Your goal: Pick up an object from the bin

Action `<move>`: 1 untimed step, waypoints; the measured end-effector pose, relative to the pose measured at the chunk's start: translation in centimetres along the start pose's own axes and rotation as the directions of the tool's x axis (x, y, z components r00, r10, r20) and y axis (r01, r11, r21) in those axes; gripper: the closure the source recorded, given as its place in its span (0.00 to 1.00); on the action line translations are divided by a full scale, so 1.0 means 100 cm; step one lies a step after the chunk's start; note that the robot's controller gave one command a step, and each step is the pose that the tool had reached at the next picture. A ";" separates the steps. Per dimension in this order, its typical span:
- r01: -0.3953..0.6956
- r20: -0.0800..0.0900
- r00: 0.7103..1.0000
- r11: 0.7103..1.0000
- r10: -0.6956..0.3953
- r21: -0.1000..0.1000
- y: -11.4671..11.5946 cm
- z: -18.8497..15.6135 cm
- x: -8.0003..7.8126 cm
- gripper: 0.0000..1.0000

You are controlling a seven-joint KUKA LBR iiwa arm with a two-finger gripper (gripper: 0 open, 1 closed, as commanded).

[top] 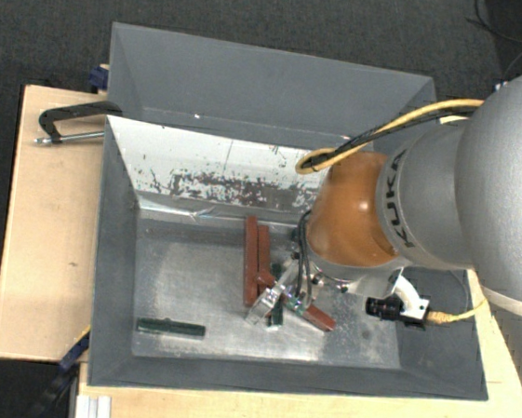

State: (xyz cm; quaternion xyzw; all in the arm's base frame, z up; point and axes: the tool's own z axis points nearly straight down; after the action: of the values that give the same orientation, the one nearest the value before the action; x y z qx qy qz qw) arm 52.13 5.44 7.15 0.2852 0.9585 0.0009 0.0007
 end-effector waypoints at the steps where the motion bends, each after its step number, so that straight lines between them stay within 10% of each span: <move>1: -0.001 -0.001 1.000 1.000 0.001 0.001 0.001 -0.010 -0.002 1.00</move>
Offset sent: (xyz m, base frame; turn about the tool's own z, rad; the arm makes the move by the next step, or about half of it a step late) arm 0.0000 0.0000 0.0000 0.0000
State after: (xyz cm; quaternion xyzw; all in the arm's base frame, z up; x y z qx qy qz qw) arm 52.38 5.45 8.11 0.2859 0.9583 0.0005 0.0003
